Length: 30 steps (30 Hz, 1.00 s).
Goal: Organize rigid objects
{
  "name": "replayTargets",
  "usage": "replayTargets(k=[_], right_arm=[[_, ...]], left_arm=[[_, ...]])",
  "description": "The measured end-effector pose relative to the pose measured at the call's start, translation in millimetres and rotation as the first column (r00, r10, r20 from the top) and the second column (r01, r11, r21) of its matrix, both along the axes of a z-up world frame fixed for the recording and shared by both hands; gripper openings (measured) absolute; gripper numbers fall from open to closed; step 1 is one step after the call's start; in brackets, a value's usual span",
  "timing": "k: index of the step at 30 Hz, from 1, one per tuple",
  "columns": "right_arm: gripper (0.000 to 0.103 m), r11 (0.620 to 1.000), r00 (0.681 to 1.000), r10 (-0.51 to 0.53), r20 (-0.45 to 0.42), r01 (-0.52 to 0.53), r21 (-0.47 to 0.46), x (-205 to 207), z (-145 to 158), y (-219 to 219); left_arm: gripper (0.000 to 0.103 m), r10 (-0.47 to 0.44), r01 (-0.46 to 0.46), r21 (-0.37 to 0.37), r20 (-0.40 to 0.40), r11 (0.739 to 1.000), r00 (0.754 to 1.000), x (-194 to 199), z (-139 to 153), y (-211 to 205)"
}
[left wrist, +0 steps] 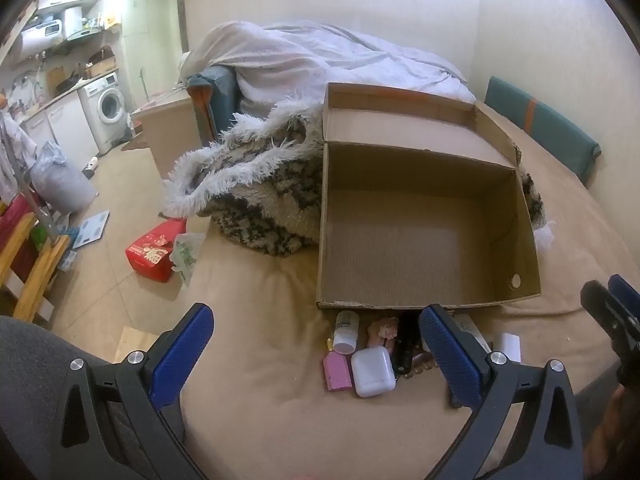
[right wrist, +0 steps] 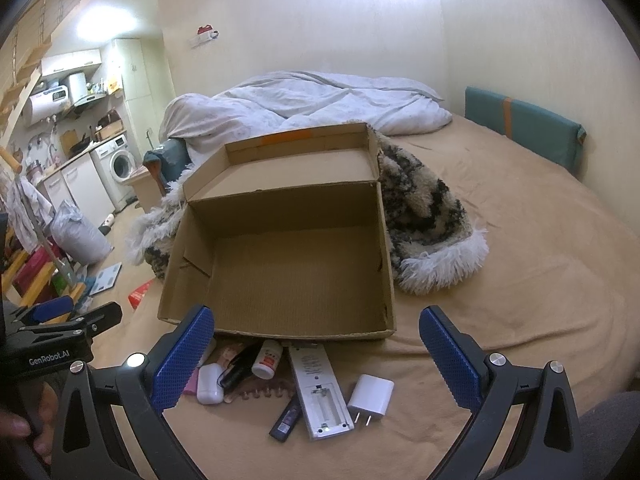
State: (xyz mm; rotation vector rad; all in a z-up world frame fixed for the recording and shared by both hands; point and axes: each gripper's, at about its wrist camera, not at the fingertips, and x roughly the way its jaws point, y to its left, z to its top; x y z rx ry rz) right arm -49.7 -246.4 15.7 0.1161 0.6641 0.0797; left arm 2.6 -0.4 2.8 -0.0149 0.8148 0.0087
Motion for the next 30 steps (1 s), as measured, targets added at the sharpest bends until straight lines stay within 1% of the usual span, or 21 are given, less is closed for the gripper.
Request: replayTargets(k=[12, 21, 23, 25, 26, 28, 29, 30], right_arm=[[0.103, 1.000, 1.000, -0.003, -0.004, 0.003, -0.009, -0.9, 0.4, -0.5], [0.103, 1.000, 1.000, -0.002, -0.012, 0.002, 0.002, -0.2, 0.0, -3.2], [0.103, 1.000, 1.000, -0.001, -0.017, 0.001, 0.009, 0.4, -0.4, -4.6], [0.103, 0.999, 0.999, -0.003, -0.033, 0.004, 0.034, 1.7, -1.5, -7.8], [0.103, 0.999, 0.999, -0.009, -0.044, 0.012, 0.052, 3.5, -3.6, -11.3], [0.103, 0.996, 0.997, -0.025, -0.074, 0.031, 0.082, 7.1, -7.4, -17.9], [0.103, 0.995, 0.995, -0.038, -0.095, 0.046, 0.091, 9.5, -10.5, -21.6], [0.103, 0.994, 0.992, -0.049, -0.113, 0.060, 0.095, 11.1, -13.4, -24.3]], left_arm=[[0.103, -0.003, 0.003, -0.007, 0.004, 1.000, 1.000, -2.5, -1.2, 0.5], [0.103, 0.001, -0.002, -0.029, -0.020, 1.000, 1.000, 1.6, -3.6, 3.1], [0.103, 0.002, -0.004, -0.040, -0.049, 0.999, 0.999, 6.4, -5.6, 6.8], [0.103, 0.022, -0.026, -0.038, -0.084, 0.999, 0.996, 14.4, -7.8, 11.5], [0.103, 0.038, -0.043, -0.034, -0.113, 0.999, 0.993, 21.6, -10.6, 15.6], [0.103, 0.050, -0.061, -0.055, -0.177, 0.997, 0.983, 35.3, -18.7, 22.0], [0.103, 0.045, -0.065, -0.078, -0.231, 0.995, 0.972, 44.7, -26.7, 25.5], [0.100, 0.042, -0.070, -0.093, -0.275, 0.993, 0.961, 50.6, -33.7, 26.9]])
